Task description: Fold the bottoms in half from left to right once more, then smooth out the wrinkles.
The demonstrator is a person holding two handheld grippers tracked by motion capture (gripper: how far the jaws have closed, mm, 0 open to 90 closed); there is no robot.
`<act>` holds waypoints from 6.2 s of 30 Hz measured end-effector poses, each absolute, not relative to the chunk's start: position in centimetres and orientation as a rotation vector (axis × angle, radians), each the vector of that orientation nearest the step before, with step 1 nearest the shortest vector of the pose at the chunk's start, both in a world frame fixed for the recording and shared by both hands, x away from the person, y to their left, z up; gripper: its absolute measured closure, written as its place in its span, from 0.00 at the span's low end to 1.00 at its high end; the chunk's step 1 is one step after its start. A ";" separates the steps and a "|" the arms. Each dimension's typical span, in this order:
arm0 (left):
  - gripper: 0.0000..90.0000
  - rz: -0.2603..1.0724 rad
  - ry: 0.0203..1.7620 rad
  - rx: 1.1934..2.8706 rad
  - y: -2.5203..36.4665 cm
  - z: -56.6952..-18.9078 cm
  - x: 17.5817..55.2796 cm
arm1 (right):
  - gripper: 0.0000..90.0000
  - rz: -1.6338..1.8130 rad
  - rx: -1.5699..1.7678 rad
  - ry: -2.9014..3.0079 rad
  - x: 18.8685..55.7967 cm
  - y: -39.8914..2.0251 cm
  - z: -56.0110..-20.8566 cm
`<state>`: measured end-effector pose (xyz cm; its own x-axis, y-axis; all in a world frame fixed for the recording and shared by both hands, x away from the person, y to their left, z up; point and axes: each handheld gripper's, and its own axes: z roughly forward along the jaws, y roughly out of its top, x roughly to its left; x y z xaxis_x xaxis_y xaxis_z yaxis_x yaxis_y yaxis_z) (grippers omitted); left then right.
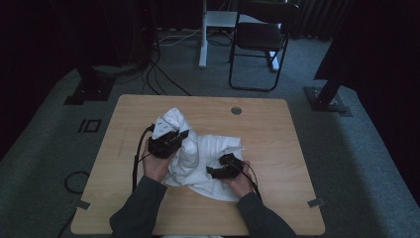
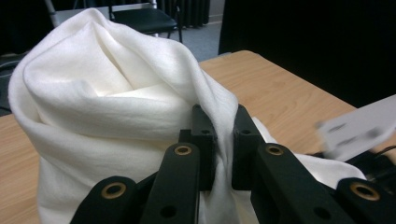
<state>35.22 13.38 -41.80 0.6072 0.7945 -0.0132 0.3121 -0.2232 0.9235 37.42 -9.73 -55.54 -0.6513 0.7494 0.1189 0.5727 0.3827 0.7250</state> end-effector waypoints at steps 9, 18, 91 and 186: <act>0.94 0.580 0.885 1.838 12.1 -42.4 35.6 | 0.37 1.168 1.032 2.421 37.4 -7.7 -54.6; 0.94 0.556 0.881 1.842 11.7 -42.9 35.6 | 0.39 0.958 1.145 2.317 37.3 -12.8 -55.0; 1.00 0.490 0.983 2.164 6.6 -52.9 39.5 | 0.57 1.228 1.260 2.172 39.9 -19.8 -49.9; 0.68 0.501 0.932 1.945 10.6 -53.5 32.0 | 0.59 1.126 1.267 2.280 38.1 -17.7 -54.4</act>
